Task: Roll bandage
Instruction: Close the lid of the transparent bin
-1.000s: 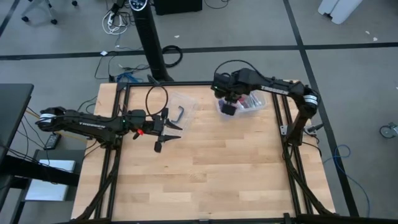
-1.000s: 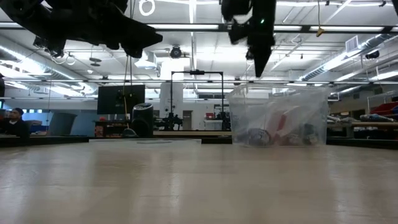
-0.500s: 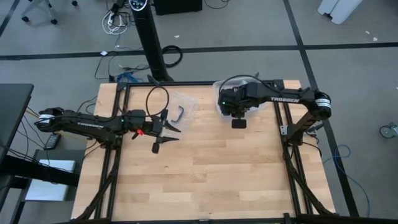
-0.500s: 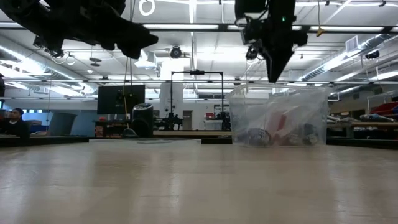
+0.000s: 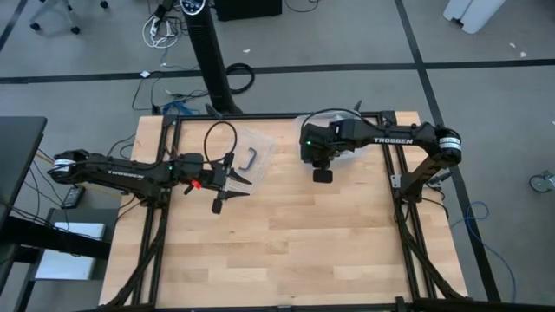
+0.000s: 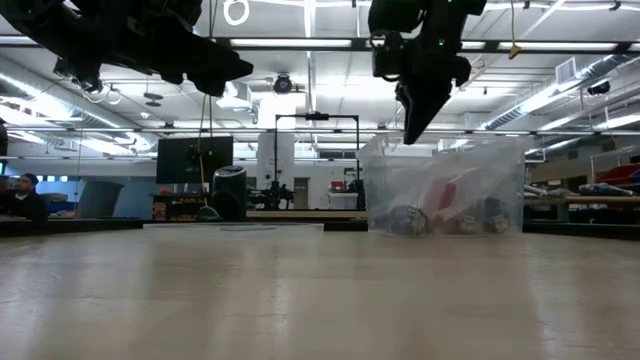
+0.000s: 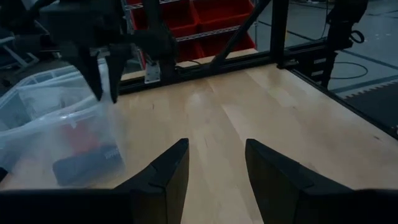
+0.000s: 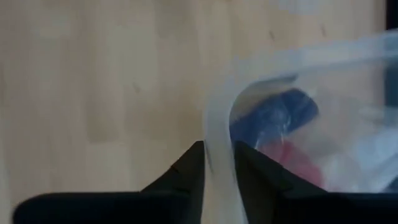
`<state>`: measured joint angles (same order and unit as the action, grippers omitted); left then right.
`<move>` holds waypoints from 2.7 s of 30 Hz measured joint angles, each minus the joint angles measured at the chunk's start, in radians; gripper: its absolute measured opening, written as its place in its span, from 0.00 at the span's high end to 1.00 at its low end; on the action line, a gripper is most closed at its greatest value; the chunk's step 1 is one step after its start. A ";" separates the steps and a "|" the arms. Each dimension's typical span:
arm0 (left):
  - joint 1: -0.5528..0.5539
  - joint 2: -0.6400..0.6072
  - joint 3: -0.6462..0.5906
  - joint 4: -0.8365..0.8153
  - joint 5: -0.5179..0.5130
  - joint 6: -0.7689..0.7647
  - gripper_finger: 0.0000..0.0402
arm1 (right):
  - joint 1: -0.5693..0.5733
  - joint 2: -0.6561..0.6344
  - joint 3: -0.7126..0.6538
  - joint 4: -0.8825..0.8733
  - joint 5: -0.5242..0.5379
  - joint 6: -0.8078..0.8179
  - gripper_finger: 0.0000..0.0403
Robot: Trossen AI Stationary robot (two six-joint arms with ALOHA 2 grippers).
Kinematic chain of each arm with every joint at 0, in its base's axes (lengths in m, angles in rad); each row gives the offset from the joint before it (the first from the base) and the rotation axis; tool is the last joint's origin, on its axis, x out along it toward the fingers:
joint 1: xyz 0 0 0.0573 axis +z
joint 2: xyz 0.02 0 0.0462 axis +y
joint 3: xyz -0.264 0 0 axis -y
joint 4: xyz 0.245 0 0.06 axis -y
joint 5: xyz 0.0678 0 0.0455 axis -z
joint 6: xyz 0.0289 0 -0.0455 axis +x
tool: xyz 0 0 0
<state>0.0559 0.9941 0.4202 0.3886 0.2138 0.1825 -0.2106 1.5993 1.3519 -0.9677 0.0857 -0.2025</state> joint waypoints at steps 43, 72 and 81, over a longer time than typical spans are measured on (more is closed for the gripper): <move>-0.085 0.340 0.077 -0.579 -0.511 0.129 0.60 | 0.156 0.000 0.202 0.163 0.077 0.061 0.48; -0.032 0.387 0.210 -0.684 -0.448 0.148 0.98 | 0.163 0.000 0.202 0.172 0.069 0.070 0.53; -0.062 0.212 0.302 -0.780 -0.451 0.047 0.98 | 0.227 -0.006 0.202 0.196 0.102 0.066 0.53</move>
<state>-0.0056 1.2062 0.7226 -0.3915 -0.2371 0.2296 0.0168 1.5938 1.5539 -0.7717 0.1878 -0.1360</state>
